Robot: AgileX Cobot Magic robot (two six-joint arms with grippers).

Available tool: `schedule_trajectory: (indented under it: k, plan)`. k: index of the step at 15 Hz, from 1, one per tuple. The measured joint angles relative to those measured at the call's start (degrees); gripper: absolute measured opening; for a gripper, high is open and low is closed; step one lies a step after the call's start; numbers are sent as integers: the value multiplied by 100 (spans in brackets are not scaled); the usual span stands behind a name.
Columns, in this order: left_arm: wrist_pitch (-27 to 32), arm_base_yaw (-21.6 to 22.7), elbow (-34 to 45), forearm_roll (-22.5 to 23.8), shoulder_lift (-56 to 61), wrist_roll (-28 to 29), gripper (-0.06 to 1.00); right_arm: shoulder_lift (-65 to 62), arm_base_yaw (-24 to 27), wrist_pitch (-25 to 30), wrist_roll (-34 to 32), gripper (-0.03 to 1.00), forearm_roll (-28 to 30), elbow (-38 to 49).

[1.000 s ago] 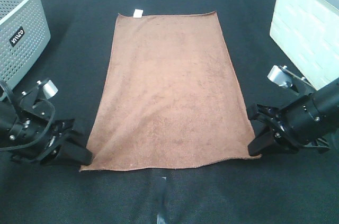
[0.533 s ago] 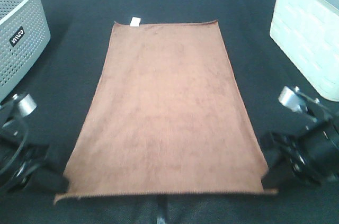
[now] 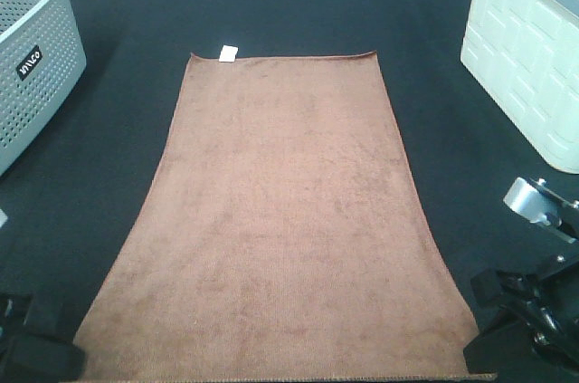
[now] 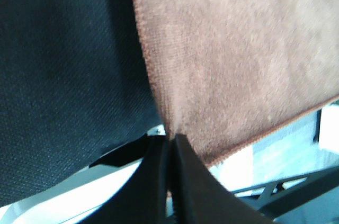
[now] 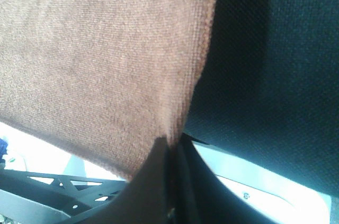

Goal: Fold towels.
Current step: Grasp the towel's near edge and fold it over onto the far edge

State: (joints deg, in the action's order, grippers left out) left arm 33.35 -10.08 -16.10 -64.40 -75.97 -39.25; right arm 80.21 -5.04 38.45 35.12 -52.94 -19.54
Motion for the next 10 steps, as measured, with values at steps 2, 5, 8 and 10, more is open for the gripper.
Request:
schedule_trajectory:
  k: [2, 5, 8, 10]
  plan:
    - [-57, 0, -338, 46, 23, 115, 0, 11, 0, 11, -6, 0, 143, -286]
    - [-120, 0, -1169, 86, -321, 120, 0, 52, 0, 11, -160, 0, 344, -1335]
    - [-166, 0, -1667, 201, -745, 120, 0, 269, 0, 103, -401, 0, 607, -2131]
    - [-264, 0, -2429, 275, -1283, 138, 0, 871, 0, 309, -567, 0, 877, -3163]
